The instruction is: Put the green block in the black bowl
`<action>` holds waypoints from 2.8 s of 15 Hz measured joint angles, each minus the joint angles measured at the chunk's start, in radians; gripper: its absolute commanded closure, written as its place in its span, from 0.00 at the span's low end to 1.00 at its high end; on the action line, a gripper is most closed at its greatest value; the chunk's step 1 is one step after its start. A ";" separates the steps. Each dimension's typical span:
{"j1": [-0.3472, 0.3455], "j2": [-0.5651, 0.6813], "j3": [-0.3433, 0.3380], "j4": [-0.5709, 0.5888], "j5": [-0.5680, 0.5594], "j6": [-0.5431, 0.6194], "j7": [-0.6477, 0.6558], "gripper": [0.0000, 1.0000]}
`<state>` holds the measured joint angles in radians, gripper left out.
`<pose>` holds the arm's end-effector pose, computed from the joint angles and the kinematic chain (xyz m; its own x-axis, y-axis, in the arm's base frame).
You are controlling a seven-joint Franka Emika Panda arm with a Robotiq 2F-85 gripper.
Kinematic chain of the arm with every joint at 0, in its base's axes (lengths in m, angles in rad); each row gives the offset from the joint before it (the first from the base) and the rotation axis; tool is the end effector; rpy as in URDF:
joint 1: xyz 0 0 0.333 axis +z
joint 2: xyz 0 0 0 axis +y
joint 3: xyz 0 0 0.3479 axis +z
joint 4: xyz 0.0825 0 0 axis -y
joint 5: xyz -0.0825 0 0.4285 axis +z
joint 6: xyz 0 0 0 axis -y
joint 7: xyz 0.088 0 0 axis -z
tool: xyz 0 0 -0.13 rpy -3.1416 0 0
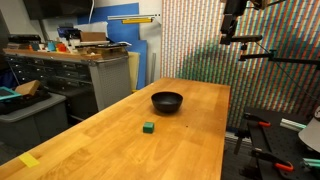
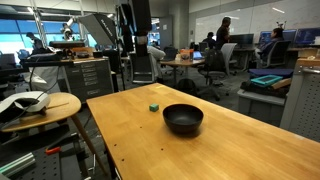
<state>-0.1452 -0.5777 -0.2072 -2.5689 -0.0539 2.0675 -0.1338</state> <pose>0.3773 -0.1419 0.4420 0.9832 -0.1662 0.0761 -0.1624 -0.9853 -0.0538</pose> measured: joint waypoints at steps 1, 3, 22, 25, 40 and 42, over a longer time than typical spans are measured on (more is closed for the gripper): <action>0.012 0.008 0.012 -0.007 0.001 0.018 0.000 0.00; 0.037 0.030 0.037 -0.018 0.002 0.065 0.000 0.00; 0.297 0.467 0.259 -0.002 0.133 0.590 -0.003 0.00; 0.305 0.556 0.280 0.041 0.158 0.645 -0.031 0.00; 0.227 0.890 0.367 0.259 0.203 0.700 -0.221 0.00; 0.223 0.925 0.375 0.276 0.203 0.718 -0.220 0.00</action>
<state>0.0776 0.3473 0.1677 -2.2929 0.1489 2.7857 -0.3537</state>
